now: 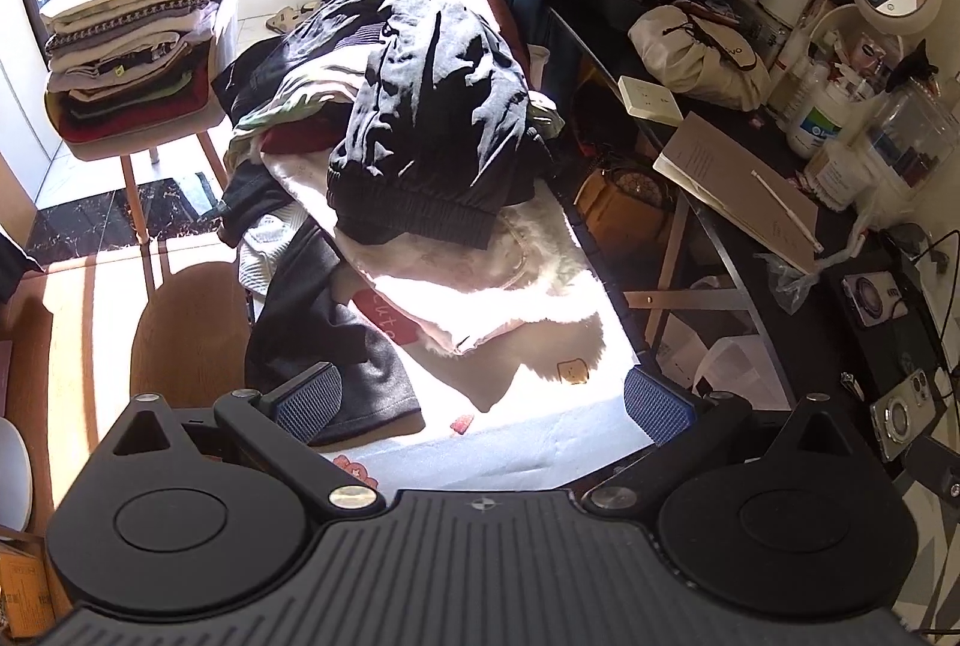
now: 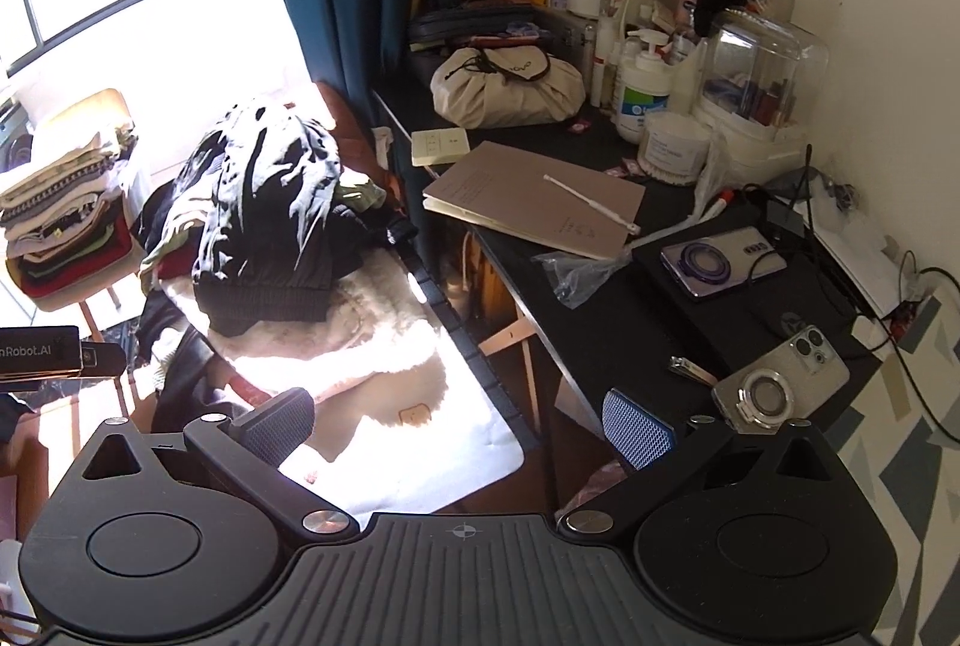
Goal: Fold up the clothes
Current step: 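Move both grippers toward the pile of clothes on the chair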
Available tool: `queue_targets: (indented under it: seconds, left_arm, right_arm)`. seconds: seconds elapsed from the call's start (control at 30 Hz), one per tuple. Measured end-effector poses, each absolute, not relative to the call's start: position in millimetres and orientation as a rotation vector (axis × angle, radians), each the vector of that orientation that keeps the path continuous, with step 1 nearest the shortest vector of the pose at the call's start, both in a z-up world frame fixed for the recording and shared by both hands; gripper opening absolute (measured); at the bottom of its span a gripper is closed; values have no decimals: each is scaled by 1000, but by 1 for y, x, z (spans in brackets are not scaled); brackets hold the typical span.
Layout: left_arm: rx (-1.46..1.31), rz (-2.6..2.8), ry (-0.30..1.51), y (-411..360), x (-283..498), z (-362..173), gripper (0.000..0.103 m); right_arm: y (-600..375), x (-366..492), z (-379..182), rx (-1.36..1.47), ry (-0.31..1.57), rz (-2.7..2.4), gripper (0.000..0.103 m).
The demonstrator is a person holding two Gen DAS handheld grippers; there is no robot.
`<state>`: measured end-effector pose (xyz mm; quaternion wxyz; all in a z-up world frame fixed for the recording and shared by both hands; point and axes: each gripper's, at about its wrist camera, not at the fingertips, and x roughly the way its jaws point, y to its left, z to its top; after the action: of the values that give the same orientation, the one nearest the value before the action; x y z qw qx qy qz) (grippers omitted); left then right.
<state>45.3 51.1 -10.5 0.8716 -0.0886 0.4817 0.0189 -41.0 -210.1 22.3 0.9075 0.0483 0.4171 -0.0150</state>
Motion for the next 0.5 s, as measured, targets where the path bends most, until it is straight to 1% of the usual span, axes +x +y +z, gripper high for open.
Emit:
queue_targets:
  seconds: [0.17, 0.37, 0.5]
  left_arm:
    - [-91, 62, 959, 44, 43, -7, 103]
    - [-168, 110, 940, 48, 36, -1, 103]
    - [-127, 107, 950, 40, 27, -4, 103]
  right_arm:
    - [-212, -42, 23, 125, 853, 28, 102]
    - [-221, -49, 20, 177, 860, 38, 102]
    - [-220, -60, 16, 177, 852, 30, 102]
